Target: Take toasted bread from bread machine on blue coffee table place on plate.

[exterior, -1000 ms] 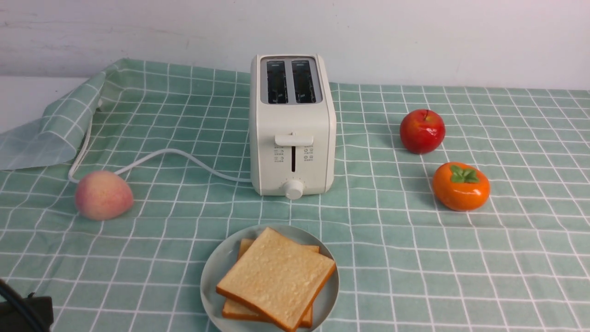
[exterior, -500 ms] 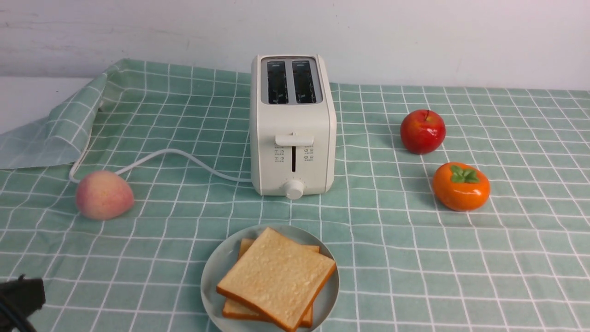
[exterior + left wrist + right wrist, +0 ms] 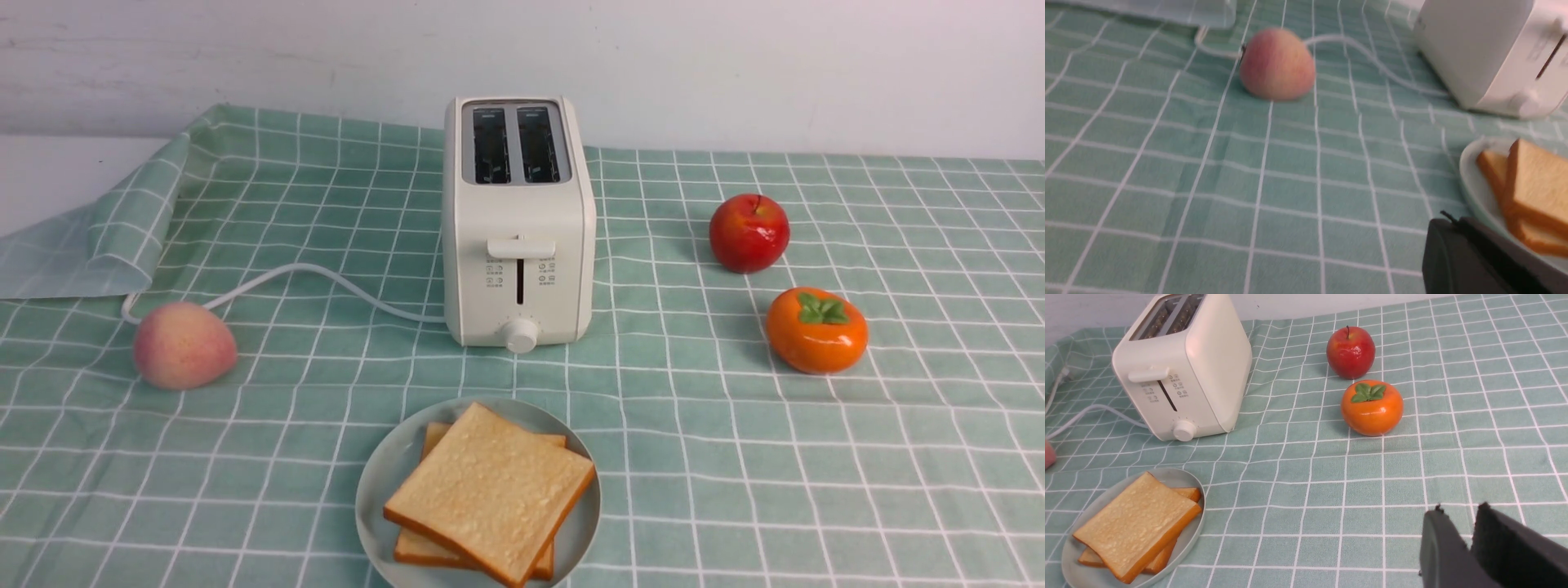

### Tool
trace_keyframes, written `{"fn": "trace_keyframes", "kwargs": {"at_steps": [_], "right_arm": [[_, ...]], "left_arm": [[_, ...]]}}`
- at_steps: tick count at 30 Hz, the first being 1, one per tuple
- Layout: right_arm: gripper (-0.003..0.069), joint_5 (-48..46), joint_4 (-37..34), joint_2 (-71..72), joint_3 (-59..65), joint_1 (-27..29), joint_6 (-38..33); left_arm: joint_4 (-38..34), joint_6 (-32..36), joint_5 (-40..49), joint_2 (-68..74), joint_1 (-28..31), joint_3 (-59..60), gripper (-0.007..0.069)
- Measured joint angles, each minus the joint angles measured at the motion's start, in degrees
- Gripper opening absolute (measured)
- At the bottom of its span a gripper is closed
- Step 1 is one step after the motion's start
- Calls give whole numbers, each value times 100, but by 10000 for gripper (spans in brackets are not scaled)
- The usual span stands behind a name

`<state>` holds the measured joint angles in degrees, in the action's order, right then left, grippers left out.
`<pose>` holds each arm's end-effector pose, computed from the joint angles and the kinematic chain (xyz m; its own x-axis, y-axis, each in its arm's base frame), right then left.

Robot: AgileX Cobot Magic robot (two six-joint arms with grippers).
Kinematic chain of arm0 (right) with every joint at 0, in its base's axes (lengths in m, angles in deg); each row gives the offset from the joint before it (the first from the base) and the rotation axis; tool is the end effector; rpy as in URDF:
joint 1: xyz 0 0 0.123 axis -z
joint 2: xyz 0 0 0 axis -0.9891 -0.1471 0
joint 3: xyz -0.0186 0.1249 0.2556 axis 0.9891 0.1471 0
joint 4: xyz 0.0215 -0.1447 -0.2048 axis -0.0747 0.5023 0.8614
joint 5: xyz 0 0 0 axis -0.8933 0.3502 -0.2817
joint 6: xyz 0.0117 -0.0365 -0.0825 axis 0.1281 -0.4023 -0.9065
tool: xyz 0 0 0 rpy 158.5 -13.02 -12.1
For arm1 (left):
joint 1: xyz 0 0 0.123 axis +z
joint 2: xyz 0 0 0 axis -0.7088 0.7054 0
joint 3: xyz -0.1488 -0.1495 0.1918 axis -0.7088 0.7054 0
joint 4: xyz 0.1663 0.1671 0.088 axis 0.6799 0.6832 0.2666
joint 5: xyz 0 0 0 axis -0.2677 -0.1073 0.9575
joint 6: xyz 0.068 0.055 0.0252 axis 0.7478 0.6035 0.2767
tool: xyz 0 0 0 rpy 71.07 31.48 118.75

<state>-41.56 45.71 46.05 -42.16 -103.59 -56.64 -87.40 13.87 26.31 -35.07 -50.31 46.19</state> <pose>0.0261 -0.0048 0.3197 -0.3568 0.1445 -0.9229 -0.1427 0.9679 0.2067 0.0525 -0.0069 0.1747 -0.2943 -0.2819 -0.9132 0.0237 0.9531 -0.3018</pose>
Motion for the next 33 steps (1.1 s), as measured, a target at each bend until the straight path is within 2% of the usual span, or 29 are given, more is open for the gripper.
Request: {"fn": "trace_keyframes", "kwargs": {"at_steps": [30, 33], "right_arm": [[149, -2, 0, 0, 0, 0, -6], [155, 242, -76, 0, 0, 0, -6]], "left_arm": [[36, 11, 209, 0, 6, 52, -3], [36, 11, 209, 0, 6, 52, -1]]}}
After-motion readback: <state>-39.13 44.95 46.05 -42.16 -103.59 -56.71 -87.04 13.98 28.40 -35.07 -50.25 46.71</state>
